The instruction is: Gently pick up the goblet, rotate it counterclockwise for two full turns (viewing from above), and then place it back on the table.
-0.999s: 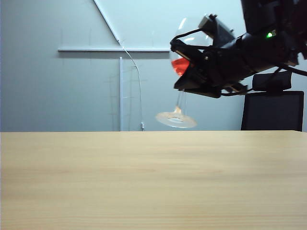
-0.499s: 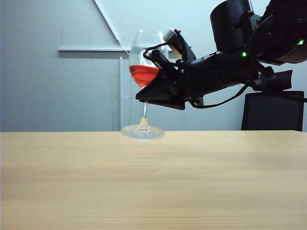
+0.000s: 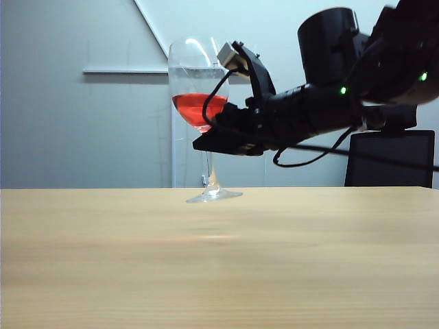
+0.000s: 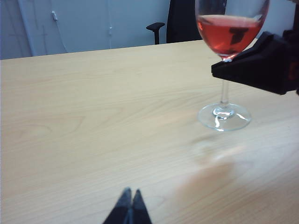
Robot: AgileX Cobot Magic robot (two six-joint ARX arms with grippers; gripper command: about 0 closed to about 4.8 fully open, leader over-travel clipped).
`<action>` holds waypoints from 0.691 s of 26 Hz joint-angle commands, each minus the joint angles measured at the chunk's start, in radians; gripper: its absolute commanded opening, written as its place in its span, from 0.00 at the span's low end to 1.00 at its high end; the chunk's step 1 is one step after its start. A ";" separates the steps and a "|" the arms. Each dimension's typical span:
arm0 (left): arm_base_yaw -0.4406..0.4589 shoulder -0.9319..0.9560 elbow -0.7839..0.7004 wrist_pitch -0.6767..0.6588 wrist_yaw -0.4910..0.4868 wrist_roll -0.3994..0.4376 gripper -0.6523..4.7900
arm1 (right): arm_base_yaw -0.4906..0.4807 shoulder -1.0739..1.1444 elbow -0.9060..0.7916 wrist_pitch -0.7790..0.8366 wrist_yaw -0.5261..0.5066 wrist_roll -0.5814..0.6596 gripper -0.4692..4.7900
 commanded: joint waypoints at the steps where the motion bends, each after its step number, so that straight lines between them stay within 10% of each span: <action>1: 0.000 0.002 0.004 0.009 0.003 0.000 0.11 | 0.002 0.040 0.009 0.159 -0.002 -0.005 0.08; 18: 0.000 0.002 0.004 0.009 0.003 0.000 0.11 | 0.005 0.225 0.009 0.460 0.006 0.047 0.08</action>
